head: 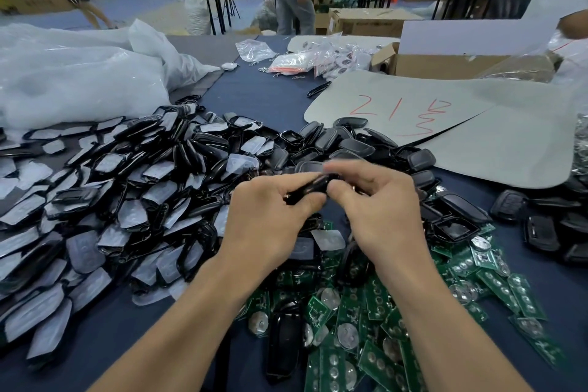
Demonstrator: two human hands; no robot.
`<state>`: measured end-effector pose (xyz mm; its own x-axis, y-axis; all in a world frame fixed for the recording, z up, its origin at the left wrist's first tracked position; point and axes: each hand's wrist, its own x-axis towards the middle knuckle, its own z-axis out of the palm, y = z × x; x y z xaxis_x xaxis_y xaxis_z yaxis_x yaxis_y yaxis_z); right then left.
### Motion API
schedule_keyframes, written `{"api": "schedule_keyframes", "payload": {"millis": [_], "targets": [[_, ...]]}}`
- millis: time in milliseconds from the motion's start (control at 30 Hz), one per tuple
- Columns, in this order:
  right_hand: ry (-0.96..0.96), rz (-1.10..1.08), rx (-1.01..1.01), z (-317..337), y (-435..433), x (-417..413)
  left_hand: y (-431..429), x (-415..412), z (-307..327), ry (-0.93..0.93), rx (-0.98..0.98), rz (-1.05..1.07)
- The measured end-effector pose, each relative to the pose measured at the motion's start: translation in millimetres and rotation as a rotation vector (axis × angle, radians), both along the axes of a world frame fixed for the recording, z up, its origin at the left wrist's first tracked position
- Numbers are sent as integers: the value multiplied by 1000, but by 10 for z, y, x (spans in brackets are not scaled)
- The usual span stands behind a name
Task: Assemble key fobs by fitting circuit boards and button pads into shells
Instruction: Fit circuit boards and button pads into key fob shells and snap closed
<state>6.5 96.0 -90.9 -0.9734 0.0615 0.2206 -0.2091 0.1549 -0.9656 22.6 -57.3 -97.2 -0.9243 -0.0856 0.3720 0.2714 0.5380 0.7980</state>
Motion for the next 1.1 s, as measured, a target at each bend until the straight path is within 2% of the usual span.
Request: {"api": "schedule_keyframes", "payload": {"millis": [100, 233, 567, 900, 1100], "targets": [[-48, 39, -40, 2, 8, -19, 2, 13, -2, 33, 77, 9], [-92, 73, -211, 32, -1, -2, 14, -2, 8, 15, 194, -18], [-117, 72, -257, 49, -14, 22, 2, 16, 35, 30, 192, -78], [-242, 187, -350, 63, -6, 50, -48, 26, 69, 25, 230, -74], [-280, 141, -426, 68, -1, 9, -67, -7, 49, -15, 230, -202]]}}
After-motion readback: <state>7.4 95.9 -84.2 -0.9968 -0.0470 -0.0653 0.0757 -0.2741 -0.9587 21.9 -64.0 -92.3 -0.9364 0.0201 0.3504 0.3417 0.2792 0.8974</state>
